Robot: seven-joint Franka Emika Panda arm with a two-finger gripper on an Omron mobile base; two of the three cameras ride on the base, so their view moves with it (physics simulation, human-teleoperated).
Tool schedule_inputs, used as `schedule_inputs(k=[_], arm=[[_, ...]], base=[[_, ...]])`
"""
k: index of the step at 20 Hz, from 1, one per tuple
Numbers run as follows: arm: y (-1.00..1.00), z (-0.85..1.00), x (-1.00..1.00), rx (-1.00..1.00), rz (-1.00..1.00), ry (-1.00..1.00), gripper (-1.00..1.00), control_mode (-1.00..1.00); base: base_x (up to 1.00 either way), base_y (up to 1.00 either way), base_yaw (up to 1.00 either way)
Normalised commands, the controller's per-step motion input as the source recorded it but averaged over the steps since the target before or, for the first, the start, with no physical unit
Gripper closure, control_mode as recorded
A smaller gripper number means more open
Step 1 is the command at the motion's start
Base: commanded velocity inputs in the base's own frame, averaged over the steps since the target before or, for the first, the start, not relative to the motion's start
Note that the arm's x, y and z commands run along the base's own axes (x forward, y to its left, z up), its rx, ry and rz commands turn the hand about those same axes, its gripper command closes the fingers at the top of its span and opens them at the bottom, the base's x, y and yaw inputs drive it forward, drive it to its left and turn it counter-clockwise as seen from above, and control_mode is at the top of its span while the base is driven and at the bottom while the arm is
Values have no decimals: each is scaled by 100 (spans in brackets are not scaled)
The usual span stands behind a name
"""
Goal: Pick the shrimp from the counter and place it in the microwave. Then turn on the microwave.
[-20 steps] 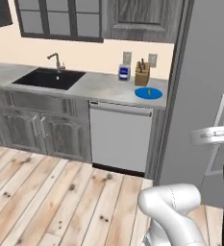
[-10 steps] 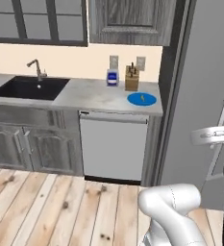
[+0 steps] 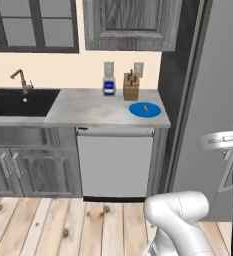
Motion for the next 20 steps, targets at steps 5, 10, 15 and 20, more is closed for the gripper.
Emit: schedule_inputs(k=[5, 10, 15, 20], arm=[[0, 0, 0, 0, 0, 0, -100, 100], [0, 0, 0, 0, 0, 0, -100, 100], [0, 0, 0, 0, 0, 0, -100, 100], [0, 0, 0, 0, 0, 0, -100, 100]], base=[[52, 43, -21], [57, 36, -27], [62, 30, -30], [50, 41, -20]])
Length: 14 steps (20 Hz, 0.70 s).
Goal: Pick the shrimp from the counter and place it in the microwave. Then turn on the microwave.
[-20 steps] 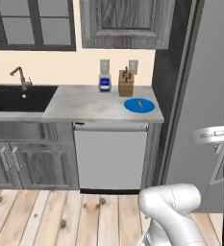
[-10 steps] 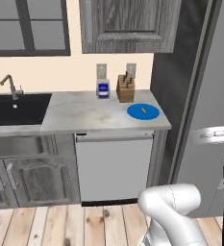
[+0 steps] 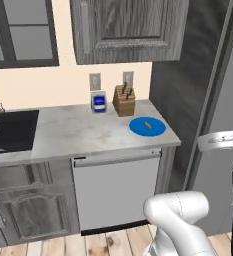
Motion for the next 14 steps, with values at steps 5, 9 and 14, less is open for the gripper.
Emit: schedule_inputs(k=[5, 9, 14], arm=[[0, 0, 0, 0, 0, 0, -100, 100], [0, 0, 0, 0, 0, 0, -100, 100], [0, 0, 0, 0, 0, 0, -100, 100]], base=[[38, 52, -11], [48, 44, -10], [57, 22, -12]])
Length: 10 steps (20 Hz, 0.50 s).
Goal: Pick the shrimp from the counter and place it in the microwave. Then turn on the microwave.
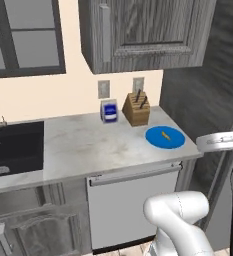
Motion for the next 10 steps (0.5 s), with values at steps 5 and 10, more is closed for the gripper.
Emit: schedule_inputs(k=[5, 10], arm=[[0, 0, 0, 0, 0, 0, -100, 100], [0, 0, 0, 0, 0, 0, -100, 100]], base=[[57, 10, -7], [39, 11, -3]])
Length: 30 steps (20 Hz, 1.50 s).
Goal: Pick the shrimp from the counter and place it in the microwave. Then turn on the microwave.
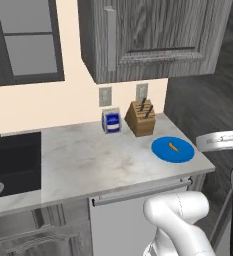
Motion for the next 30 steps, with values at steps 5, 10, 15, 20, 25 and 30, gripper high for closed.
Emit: schedule_inputs(k=[5, 10, 15, 20, 25, 30], arm=[[0, 0, 0, 0, 0, 0, -100, 100], [0, 0, 0, 0, 0, 0, -100, 100], [0, 0, 0, 0, 0, 0, -100, 100], [0, 0, 0, 0, 0, 0, -100, 100], [0, 0, 0, 0, 0, 0, -100, 100], [0, 0, 0, 0, 0, 0, -100, 100]], base=[[29, 9, 0], [25, 3, 0], [45, 5, 0], [32, 5, 0], [6, 0, 0], [0, 0, 0]])
